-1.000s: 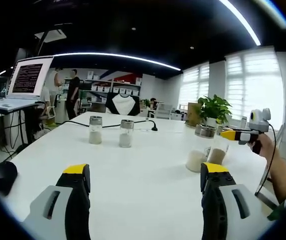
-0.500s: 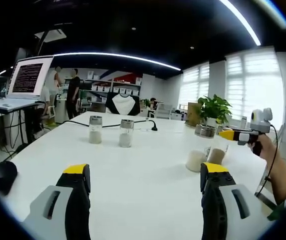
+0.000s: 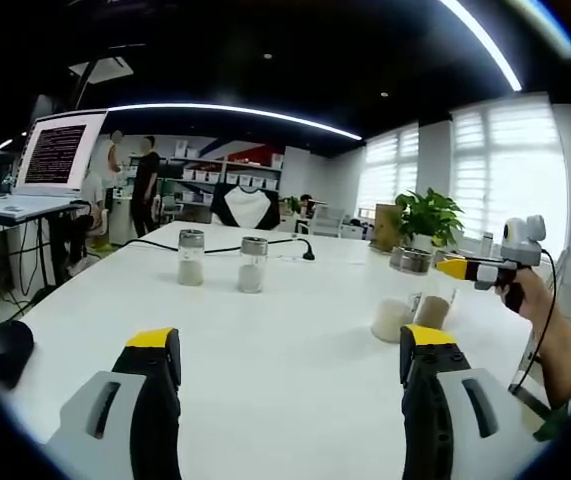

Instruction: Rotate the seasoning bottle until the label or dispensing opening points toward the visible target arrow and the bottle remains upright within the marked orientation range

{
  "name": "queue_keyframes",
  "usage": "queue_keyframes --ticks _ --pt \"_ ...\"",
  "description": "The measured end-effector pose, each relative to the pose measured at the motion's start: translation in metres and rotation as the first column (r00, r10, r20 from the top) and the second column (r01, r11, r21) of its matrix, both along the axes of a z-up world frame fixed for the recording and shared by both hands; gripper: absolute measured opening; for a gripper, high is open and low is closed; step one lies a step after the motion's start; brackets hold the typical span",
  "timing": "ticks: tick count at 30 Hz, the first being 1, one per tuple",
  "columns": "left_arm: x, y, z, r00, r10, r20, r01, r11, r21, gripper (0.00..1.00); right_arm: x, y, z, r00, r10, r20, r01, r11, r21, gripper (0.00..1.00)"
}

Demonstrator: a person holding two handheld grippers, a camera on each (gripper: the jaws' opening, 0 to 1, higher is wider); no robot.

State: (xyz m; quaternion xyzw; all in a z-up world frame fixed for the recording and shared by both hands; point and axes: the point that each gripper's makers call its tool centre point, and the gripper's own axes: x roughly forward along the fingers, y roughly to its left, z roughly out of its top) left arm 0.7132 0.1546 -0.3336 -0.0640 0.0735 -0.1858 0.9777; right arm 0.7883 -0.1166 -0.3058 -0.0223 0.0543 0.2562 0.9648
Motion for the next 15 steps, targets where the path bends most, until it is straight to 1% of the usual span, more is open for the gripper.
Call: queue_keyframes --ticks 13,15 --pt "0.0001 -0.0008 -0.0007 1.0 -0.004 -0.003 0.004 1.0 0.002 0.95 -0.0008 0.0013 -0.0002 1.0 -0.005 -0.001 0.005 1.0 -0.008 0.39" --pt "0.0002 -0.0007 -0.0007 1.0 -0.003 -0.003 0.003 1.0 0.003 0.95 -0.0006 0.0004 0.0003 1.0 -0.014 0.002 0.014 1.0 -0.012 0.42"
